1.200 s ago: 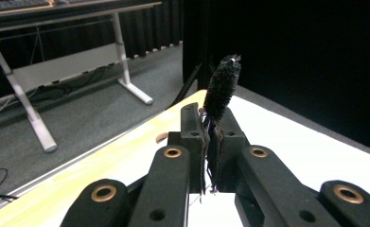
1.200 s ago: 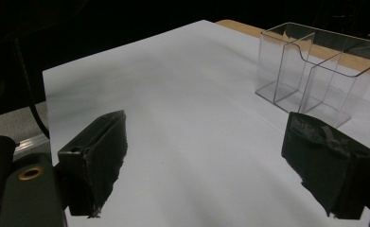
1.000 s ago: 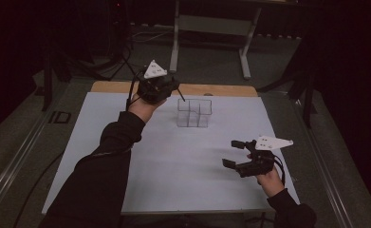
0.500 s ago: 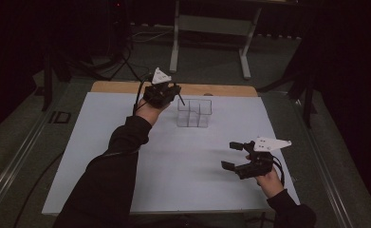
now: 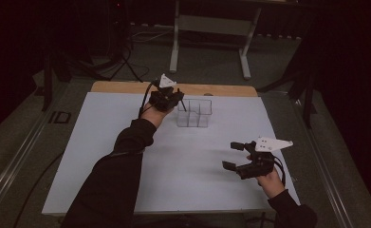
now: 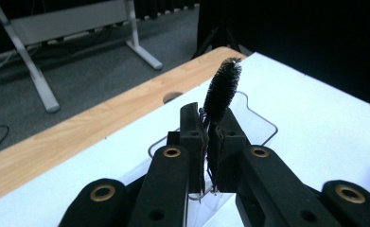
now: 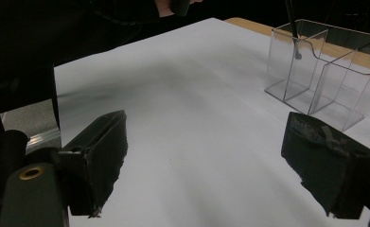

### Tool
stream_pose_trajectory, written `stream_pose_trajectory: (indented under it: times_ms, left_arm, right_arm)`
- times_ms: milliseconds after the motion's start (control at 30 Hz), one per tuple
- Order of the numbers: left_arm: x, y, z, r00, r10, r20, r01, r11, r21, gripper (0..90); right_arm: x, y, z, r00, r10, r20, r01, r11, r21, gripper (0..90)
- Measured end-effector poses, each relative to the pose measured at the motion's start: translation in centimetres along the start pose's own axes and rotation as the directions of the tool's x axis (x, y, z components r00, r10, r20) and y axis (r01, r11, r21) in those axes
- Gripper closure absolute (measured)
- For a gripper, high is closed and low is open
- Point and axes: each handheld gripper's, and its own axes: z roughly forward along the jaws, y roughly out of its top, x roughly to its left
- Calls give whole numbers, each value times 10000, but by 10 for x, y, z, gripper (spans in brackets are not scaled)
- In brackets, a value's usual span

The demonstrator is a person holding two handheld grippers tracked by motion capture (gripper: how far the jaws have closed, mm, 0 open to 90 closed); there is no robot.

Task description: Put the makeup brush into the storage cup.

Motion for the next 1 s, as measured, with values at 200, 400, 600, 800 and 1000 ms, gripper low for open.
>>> stream_pose_trajectory:
  times_ms: [200, 400, 600, 800, 1000]
  left_arm:
    - [0, -4, 6, 9998, -83, -203, 87, 9998, 154, 740]
    - [0, -1, 5, 9980, -590, -221, 593, 9982, 92, 296]
    - [1, 1, -3, 9959, -898, -55, 897, 9958, -160, 191]
    - [-2, 2, -14, 9955, -806, 491, 826, 9958, -396, 123]
    - [-7, 2, -25, 9937, -623, 936, 676, 9962, -548, 31]
  right_arm:
    - [0, -1, -1, 10000, 5, 4, -5, 10000, 42, 149]
    - [0, -1, -1, 10000, 12, 11, -12, 10000, 26, 149]
    - [0, 0, -1, 10000, 24, 40, -24, 10000, -8, 149]
    - [0, 0, -1, 10000, 36, 69, -36, 10000, -18, 149]
    - [-1, -1, -2, 9999, 37, 100, -37, 10000, -19, 148]
